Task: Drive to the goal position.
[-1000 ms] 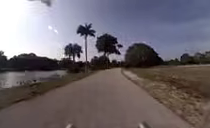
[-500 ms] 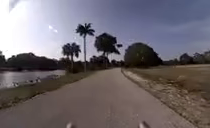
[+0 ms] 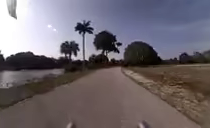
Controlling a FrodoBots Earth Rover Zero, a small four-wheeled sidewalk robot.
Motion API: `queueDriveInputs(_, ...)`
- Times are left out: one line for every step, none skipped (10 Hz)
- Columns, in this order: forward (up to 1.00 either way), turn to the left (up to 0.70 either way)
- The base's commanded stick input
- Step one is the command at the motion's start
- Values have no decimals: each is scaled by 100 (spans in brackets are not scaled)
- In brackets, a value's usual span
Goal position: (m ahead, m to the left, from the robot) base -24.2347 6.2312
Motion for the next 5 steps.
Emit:
queueDriveInputs(0, 100)
queueDriveInputs(0, 100)
queueDriveInputs(0, 100)
queueDriveInputs(0, 100)
queueDriveInputs(0, 100)
